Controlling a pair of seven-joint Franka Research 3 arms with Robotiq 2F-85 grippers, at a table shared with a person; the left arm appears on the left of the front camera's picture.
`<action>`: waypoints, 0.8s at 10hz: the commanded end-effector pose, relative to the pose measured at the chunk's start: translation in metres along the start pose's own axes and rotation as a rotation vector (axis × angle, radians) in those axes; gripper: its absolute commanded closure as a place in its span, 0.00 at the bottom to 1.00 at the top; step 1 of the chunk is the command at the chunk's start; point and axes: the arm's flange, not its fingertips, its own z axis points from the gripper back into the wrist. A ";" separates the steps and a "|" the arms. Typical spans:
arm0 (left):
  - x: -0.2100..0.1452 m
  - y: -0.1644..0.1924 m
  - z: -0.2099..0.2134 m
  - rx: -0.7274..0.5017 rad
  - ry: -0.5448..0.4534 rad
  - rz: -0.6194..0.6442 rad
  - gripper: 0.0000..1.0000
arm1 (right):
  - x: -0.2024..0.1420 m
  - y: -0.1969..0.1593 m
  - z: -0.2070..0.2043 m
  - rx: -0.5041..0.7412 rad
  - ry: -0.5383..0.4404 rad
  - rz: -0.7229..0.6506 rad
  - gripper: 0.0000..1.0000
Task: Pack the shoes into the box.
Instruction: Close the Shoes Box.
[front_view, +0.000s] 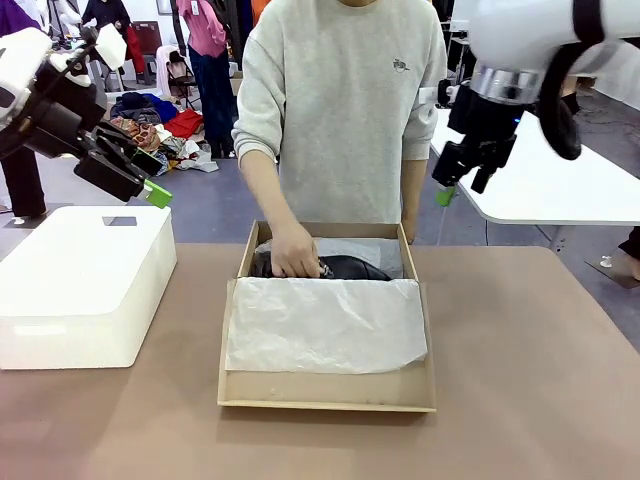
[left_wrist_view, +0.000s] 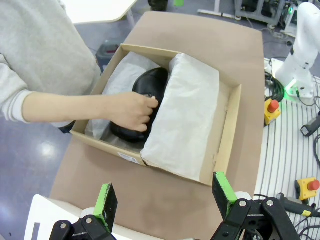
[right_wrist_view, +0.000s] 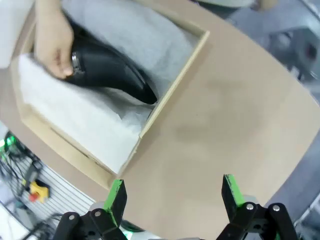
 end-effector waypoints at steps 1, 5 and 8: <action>0.000 0.001 0.000 -0.012 -0.015 -0.013 0.00 | -0.028 -0.023 -0.007 0.099 -0.045 0.163 0.00; 0.000 0.001 0.000 -0.012 -0.015 -0.013 0.00 | -0.030 -0.031 -0.009 0.060 -0.024 0.219 0.00; 0.000 0.001 0.000 -0.012 -0.015 -0.013 0.00 | -0.030 -0.031 -0.009 0.060 -0.024 0.219 0.00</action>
